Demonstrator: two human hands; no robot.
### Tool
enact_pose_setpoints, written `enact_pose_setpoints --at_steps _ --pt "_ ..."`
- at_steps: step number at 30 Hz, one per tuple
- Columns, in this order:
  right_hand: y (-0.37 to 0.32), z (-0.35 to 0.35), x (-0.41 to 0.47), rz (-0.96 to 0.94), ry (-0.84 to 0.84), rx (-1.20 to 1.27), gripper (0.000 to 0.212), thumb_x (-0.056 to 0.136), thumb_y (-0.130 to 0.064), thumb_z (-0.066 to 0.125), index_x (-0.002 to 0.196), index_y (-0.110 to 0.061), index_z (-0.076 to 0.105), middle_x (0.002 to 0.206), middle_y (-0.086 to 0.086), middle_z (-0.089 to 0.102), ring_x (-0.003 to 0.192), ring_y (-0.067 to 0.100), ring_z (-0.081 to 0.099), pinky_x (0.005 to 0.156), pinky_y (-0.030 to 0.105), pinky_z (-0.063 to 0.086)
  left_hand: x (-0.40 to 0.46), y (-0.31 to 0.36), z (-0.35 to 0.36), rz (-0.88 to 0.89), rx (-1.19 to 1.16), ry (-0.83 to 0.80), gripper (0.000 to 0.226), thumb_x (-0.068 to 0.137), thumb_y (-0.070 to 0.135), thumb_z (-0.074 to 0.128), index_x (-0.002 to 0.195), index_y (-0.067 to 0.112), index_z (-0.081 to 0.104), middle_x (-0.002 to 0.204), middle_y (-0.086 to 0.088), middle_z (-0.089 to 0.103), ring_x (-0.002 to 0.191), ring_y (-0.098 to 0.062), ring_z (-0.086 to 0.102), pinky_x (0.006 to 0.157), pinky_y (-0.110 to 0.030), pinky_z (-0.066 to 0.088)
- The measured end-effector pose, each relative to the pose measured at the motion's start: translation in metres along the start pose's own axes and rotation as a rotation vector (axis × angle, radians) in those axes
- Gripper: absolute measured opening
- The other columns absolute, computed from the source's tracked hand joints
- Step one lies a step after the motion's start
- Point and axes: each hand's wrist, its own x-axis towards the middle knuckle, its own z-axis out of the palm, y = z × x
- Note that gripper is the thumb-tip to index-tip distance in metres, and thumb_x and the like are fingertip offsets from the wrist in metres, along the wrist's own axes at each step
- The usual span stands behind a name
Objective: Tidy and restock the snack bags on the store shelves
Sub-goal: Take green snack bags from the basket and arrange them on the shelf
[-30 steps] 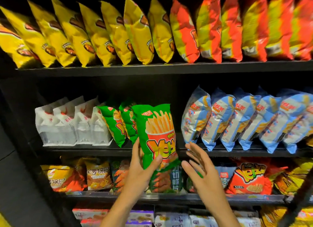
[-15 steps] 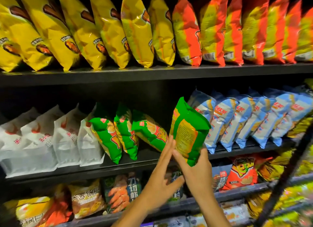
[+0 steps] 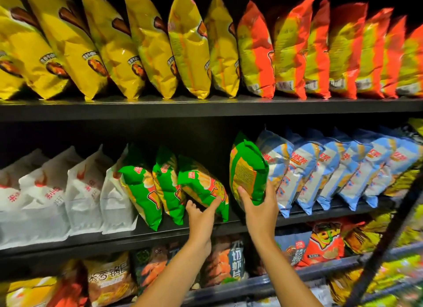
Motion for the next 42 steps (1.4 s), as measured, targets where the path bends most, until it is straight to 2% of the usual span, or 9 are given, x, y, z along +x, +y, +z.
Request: enact_pose_setpoints --at_steps 4,9,15,19,23,28,32,38,42 --pt "0.013 0.017 0.007 -0.001 -0.012 -0.045 0.073 0.086 -0.033 0.083 0.148 -0.022 0.048 0.146 -0.004 0.050 0.138 0.015 0.047 0.113 0.037 0.043 0.019 0.000 0.016 -0.064 -0.125 0.086 0.135 0.043 0.068 0.092 0.151 0.012 0.034 0.149 -0.006 0.054 0.132 -0.025 0.054 0.115 -0.047 0.040" --pt "0.035 0.017 -0.002 0.002 -0.133 -0.185 0.081 0.085 -0.039 0.081 0.153 -0.026 0.040 0.150 -0.004 0.050 0.141 0.016 0.041 0.113 0.044 0.043 0.028 -0.005 0.031 -0.055 -0.212 0.227 0.074 0.082 0.044 0.084 0.137 0.012 0.047 0.127 -0.008 0.063 0.114 -0.027 0.064 0.099 -0.043 0.053" --pt "0.037 0.000 -0.005 -0.026 -0.097 -0.195 0.080 0.079 -0.048 0.086 0.144 -0.031 0.043 0.137 -0.013 0.048 0.126 0.012 0.054 0.095 0.037 0.053 0.031 -0.008 0.032 0.101 -0.130 0.277 0.052 0.090 0.034 0.078 0.130 0.013 0.052 0.127 -0.004 0.065 0.116 -0.022 0.062 0.108 -0.046 0.049" --pt "0.032 0.014 0.001 0.069 -0.052 -0.094 0.061 0.077 -0.047 0.087 0.121 -0.032 0.048 0.118 -0.011 0.055 0.104 0.013 0.064 0.084 0.037 0.057 0.030 -0.010 0.029 0.253 0.002 0.307 0.062 0.089 0.032 0.079 0.139 0.013 0.048 0.128 -0.001 0.062 0.119 -0.020 0.059 0.108 -0.040 0.047" --pt "0.037 0.025 -0.002 0.159 -0.045 -0.218 0.056 0.078 -0.068 0.075 0.109 -0.030 0.049 0.104 -0.008 0.063 0.095 0.019 0.065 0.077 0.042 0.055 0.027 -0.010 0.027 0.338 0.114 0.320 0.066 0.090 0.031 0.079 0.144 0.018 0.043 0.128 0.001 0.059 0.119 -0.017 0.056 0.104 -0.035 0.046" --pt "0.044 0.013 -0.005 0.252 -0.084 -0.256 0.051 0.078 -0.073 0.071 0.094 -0.027 0.055 0.077 -0.010 0.066 0.084 0.017 0.064 0.071 0.038 0.051 0.029 -0.013 0.021 0.394 0.184 0.281 0.064 0.091 0.028 0.078 0.143 0.017 0.043 0.120 0.012 0.061 0.107 0.001 0.060 0.100 -0.031 0.047" --pt "0.038 0.017 0.002 0.266 -0.073 -0.238 0.046 0.081 -0.064 0.076 0.091 -0.022 0.059 0.082 -0.007 0.066 0.085 0.019 0.063 0.067 0.034 0.042 0.027 -0.014 0.020 0.443 0.289 0.273 0.071 0.089 0.035 0.079 0.147 0.018 0.041 0.136 -0.002 0.056 0.126 -0.022 0.056 0.107 -0.049 0.049" --pt "0.046 0.016 -0.011 0.205 -0.182 -0.303 0.053 0.076 -0.066 0.079 0.110 -0.035 0.054 0.096 -0.012 0.069 0.087 0.009 0.071 0.078 0.039 0.058 0.025 -0.018 0.013 0.482 0.303 0.271 0.071 0.092 0.035 0.074 0.152 0.022 0.038 0.146 -0.001 0.051 0.135 -0.022 0.050 0.111 -0.051 0.045" --pt "0.045 0.019 -0.008 0.221 -0.177 -0.328 0.053 0.079 -0.057 0.083 0.113 -0.031 0.052 0.092 -0.010 0.069 0.088 0.012 0.070 0.078 0.037 0.056 0.021 -0.021 0.007 0.499 0.322 0.270 0.070 0.095 0.033 0.071 0.154 0.022 0.036 0.152 0.001 0.046 0.141 -0.018 0.043 0.117 -0.048 0.040"
